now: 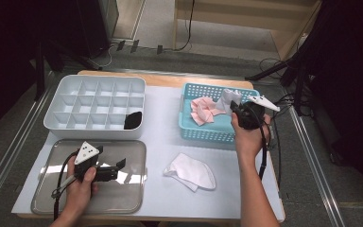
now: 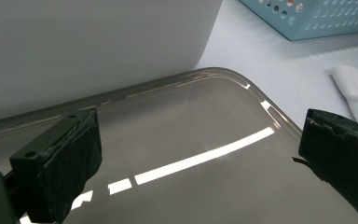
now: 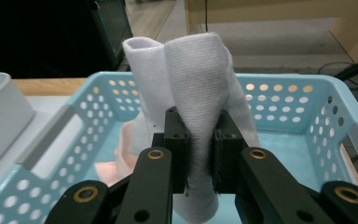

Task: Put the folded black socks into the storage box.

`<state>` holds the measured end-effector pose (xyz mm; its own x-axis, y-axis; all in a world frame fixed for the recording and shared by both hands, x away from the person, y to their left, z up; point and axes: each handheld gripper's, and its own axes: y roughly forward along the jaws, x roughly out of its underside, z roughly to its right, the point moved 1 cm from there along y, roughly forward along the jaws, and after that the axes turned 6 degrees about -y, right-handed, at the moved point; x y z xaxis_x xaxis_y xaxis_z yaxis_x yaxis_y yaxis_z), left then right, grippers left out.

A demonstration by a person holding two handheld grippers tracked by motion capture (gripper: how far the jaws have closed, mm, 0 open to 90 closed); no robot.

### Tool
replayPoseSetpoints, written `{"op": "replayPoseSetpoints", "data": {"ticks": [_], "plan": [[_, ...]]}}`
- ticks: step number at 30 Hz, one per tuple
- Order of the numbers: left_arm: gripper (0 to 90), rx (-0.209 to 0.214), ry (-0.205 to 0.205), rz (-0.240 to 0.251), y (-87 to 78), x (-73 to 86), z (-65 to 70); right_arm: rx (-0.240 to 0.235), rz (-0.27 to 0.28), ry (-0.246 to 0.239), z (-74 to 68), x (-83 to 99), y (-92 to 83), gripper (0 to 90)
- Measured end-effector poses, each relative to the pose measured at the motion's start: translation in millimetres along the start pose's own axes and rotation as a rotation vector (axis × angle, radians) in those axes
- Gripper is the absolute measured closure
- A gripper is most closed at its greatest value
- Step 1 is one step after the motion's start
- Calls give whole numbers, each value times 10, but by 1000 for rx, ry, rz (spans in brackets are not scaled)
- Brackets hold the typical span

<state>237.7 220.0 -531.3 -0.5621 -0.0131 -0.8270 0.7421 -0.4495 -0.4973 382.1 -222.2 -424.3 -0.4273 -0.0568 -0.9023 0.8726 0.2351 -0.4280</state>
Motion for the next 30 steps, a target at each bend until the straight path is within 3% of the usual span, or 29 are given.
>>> {"op": "replayPoseSetpoints", "data": {"ticks": [14, 30], "plan": [[0, -5, 1, 3, 2, 0, 4, -73, 105, -63, -262, 79, -587, 799], [0, -8, 7, -3, -3, 0, 6, -116, 109, -51, -345, 634, -1041, 798]]}}
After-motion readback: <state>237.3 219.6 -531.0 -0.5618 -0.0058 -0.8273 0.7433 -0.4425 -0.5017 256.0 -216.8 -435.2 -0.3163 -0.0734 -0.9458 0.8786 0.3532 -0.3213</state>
